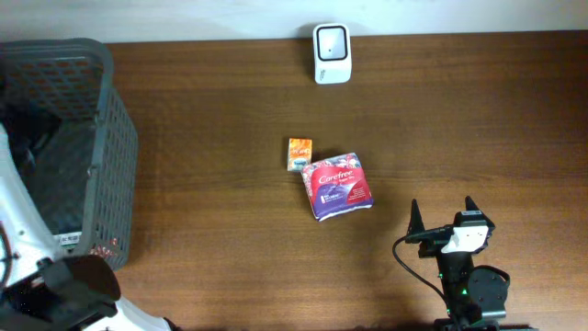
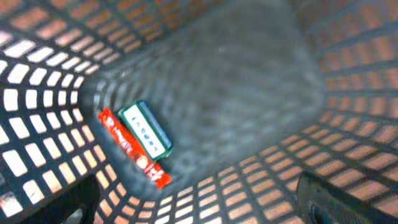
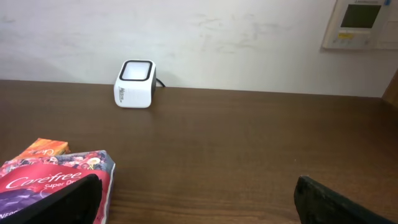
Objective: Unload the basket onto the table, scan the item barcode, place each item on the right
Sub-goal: 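Pick the green-and-white medicine box from the basket, place it left of orange box, then pick the red Nescafe stick from the basket and lay it on the table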
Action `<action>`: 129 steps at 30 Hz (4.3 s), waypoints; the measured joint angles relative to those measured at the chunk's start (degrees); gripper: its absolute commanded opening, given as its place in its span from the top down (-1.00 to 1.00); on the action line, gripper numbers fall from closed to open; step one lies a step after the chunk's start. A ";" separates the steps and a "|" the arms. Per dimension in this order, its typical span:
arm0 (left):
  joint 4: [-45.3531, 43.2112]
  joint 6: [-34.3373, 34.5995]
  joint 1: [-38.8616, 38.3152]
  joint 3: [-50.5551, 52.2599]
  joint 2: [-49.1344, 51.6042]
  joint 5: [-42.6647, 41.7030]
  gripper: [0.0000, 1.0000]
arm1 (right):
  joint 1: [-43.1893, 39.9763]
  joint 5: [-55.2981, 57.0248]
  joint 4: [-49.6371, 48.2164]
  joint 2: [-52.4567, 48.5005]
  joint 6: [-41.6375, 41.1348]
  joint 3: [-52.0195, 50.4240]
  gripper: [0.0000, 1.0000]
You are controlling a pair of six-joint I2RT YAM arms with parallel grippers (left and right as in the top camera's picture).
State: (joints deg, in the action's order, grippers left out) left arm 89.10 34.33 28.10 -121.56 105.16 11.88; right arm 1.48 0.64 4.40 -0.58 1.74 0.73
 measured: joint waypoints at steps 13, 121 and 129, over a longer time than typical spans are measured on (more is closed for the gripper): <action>-21.00 7.82 8.04 37.07 -0.15 -1.49 -0.97 | 0.00 0.00 0.00 0.02 -0.02 0.00 -0.97; -27.50 12.09 7.98 45.07 3.69 -0.07 -0.75 | 0.00 -0.02 0.00 0.00 -0.02 0.00 -0.97; -31.43 12.26 11.37 49.46 2.36 -0.09 -0.04 | 0.00 -0.02 0.00 0.00 -0.02 0.00 -0.97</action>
State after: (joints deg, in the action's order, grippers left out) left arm 57.67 46.59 39.46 -72.10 107.53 11.79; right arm 1.48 0.62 4.40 -0.58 1.72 0.73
